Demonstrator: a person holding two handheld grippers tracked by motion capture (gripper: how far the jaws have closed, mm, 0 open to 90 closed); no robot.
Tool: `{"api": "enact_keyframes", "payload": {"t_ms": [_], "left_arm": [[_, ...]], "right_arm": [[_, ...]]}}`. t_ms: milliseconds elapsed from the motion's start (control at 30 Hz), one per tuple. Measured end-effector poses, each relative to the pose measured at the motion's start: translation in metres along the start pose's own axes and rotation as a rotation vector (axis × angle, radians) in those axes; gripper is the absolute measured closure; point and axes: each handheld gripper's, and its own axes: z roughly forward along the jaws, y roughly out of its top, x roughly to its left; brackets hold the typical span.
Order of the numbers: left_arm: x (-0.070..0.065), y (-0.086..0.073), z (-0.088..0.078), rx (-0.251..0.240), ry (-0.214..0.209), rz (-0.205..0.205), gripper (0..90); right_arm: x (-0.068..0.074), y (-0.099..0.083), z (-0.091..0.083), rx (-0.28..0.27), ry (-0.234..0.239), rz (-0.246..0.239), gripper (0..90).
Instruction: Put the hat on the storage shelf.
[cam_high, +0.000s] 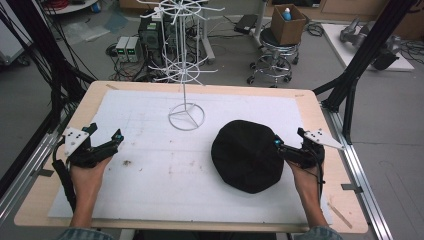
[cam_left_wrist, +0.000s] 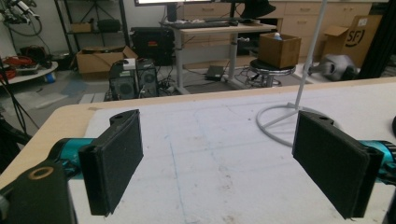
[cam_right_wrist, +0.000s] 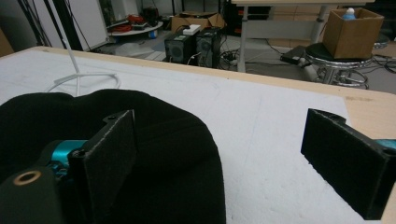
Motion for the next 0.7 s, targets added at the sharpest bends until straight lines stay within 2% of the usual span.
{"api": "enact_keyframes", "payload": {"t_ms": [267, 400, 700], "left_arm": [[0.001, -0.001, 0.0, -0.006, 0.003, -0.009, 16.4], [0.001, -0.001, 0.001, -0.003, 0.002, -0.008, 16.4], [0.0, -0.001, 0.001, -0.006, -0.004, -0.012, 16.5]], "right_arm": [[0.002, 0.0, 0.0, 0.001, 0.001, -0.02, 10.3], [0.005, 0.001, 0.0, 0.005, 0.023, -0.051, 13.5], [0.012, 0.001, -0.002, -0.002, 0.047, -0.068, 13.3]]}}
